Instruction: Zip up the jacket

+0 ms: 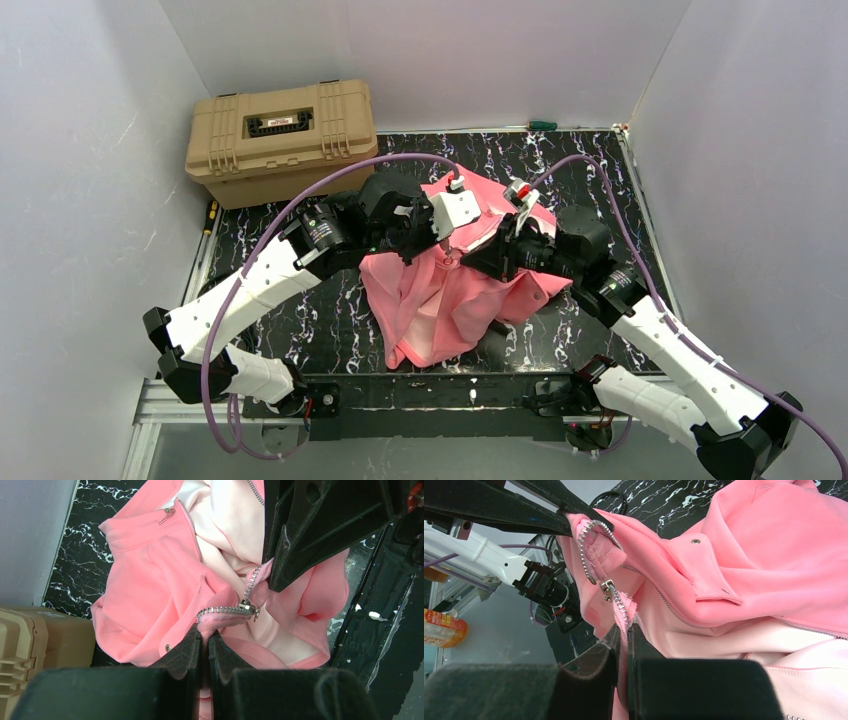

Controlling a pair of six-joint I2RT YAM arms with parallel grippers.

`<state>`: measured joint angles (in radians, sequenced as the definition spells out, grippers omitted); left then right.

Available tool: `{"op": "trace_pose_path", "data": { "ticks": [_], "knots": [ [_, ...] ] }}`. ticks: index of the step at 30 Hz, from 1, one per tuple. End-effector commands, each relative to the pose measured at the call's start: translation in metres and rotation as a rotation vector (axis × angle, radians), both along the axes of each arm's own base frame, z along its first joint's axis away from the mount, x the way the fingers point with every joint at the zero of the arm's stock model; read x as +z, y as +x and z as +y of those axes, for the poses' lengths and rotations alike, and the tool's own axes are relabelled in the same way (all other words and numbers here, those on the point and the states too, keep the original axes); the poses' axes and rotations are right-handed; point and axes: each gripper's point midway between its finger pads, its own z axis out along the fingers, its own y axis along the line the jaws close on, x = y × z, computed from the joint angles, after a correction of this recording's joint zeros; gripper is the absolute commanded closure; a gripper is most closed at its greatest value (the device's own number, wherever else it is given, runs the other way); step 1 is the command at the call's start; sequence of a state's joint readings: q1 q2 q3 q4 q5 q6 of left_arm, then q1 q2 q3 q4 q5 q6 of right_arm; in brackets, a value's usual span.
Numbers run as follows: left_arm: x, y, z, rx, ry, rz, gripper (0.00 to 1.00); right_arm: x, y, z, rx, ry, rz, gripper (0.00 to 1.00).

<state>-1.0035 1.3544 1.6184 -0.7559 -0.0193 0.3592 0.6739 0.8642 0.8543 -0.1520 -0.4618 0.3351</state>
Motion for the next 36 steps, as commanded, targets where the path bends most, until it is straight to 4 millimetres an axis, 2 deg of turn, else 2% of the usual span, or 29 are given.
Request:
{"op": "trace_pose_path", "data": {
  "ticks": [1, 16, 25, 36],
  "knots": [
    [0.012, 0.002, -0.004, -0.002, -0.031, -0.023, 1.00, 0.040, 0.003, 0.001, -0.011, 0.093, -0.103, 0.99],
    [0.009, 0.001, -0.003, -0.002, -0.024, -0.020, 1.00, 0.048, 0.003, 0.002, -0.017, 0.122, -0.106, 0.99],
    [0.021, 0.006, -0.002, 0.017, -0.042, -0.051, 1.00, 0.013, 0.002, -0.006, -0.032, 0.028, -0.069, 0.99],
    [0.019, 0.008, 0.000, 0.033, -0.040, -0.053, 1.00, 0.006, 0.000, -0.003, -0.007, 0.020, -0.049, 0.99]
  ]
}}
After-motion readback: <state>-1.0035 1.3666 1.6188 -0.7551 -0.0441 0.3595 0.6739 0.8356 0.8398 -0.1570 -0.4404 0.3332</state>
